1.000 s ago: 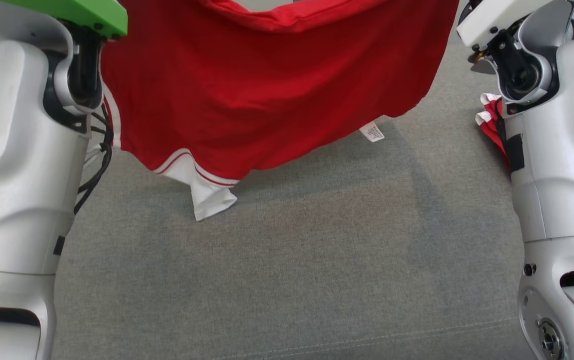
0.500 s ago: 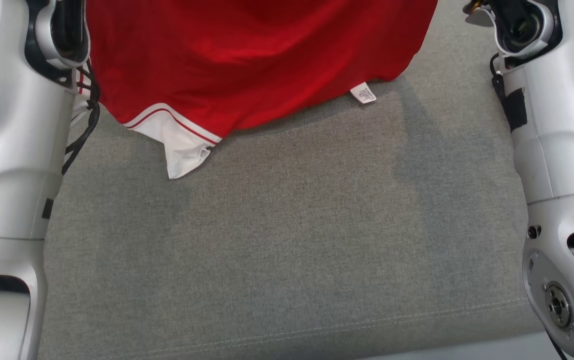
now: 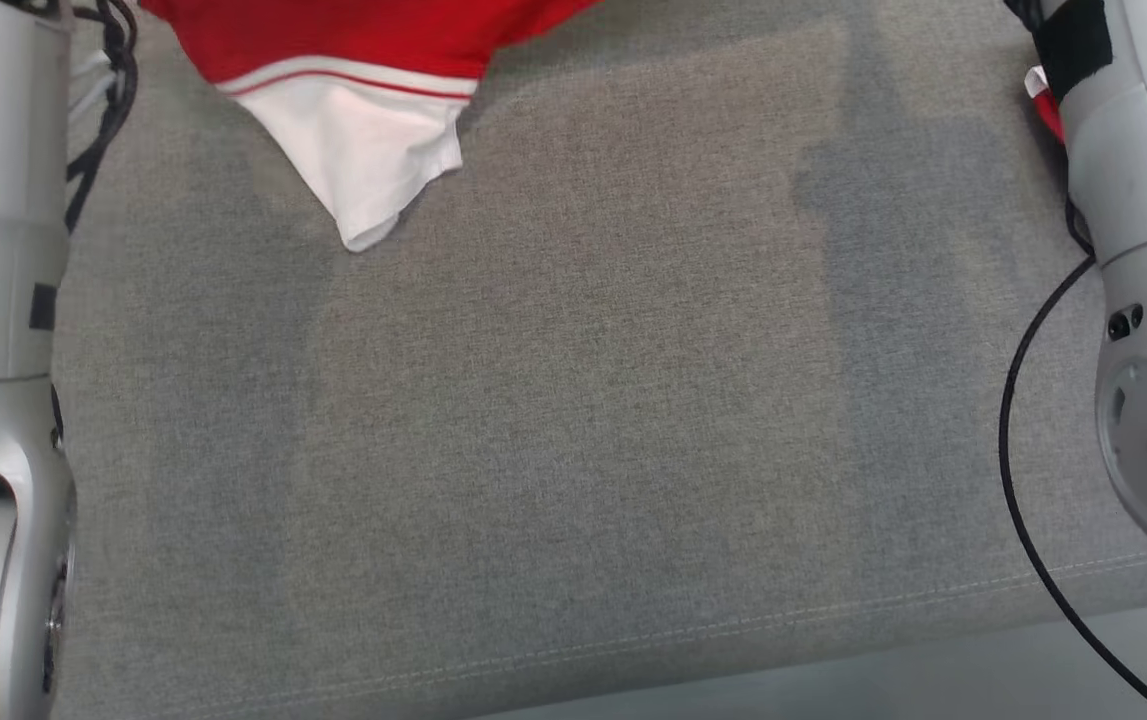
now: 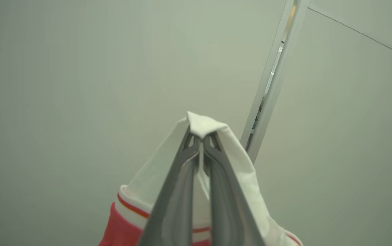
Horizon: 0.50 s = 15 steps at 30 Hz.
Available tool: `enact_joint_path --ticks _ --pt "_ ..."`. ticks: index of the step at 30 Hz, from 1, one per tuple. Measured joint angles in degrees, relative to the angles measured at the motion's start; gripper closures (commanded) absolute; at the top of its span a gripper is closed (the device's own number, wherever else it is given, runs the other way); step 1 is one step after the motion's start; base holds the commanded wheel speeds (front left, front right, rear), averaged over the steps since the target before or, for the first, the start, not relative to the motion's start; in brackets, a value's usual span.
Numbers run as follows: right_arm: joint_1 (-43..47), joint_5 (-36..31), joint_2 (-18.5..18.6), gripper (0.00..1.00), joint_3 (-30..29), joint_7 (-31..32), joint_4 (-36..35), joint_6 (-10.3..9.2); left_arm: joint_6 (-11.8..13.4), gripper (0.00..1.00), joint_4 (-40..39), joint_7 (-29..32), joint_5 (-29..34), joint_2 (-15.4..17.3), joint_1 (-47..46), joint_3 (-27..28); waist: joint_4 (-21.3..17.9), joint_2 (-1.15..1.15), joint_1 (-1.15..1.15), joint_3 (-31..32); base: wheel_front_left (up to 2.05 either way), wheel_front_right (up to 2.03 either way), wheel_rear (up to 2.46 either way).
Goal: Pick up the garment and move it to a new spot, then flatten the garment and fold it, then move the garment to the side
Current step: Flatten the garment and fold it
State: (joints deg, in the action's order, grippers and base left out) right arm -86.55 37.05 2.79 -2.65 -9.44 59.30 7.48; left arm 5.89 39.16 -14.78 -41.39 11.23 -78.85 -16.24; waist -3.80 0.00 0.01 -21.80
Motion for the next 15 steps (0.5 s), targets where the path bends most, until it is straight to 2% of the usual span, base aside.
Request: enact_joint_path --ticks 3,7,10,15 --pt "-3.49 1.25 0.07 1.0 0.32 -4.26 2.3 0.0 0.66 1.0 -4.13 -0.23 4.53 -0.46 -1.68 3.08 -0.17 0.0 -0.01 0.46 0.0 0.0 0.0" --pt "-5.68 1.32 -0.1 1.0 -0.75 -5.36 0.46 0.0 0.63 1.0 -9.58 -0.24 9.95 -2.67 -1.24 7.64 0.08 0.0 0.0 1.07 0.0 0.0 0.0" --pt "-5.65 -1.13 0.11 1.0 -3.11 -5.6 -5.13 0.01 -0.93 1.0 -12.15 -0.26 12.1 -3.96 -0.57 10.89 0.27 0.0 -0.01 1.42 0.0 0.0 0.0" --pt "-1.68 -3.93 0.08 1.0 -2.01 -5.6 -6.33 0.0 -3.94 1.0 -11.16 -0.33 13.88 -6.31 3.31 12.85 1.05 0.0 -0.01 0.71 0.0 0.0 0.0"
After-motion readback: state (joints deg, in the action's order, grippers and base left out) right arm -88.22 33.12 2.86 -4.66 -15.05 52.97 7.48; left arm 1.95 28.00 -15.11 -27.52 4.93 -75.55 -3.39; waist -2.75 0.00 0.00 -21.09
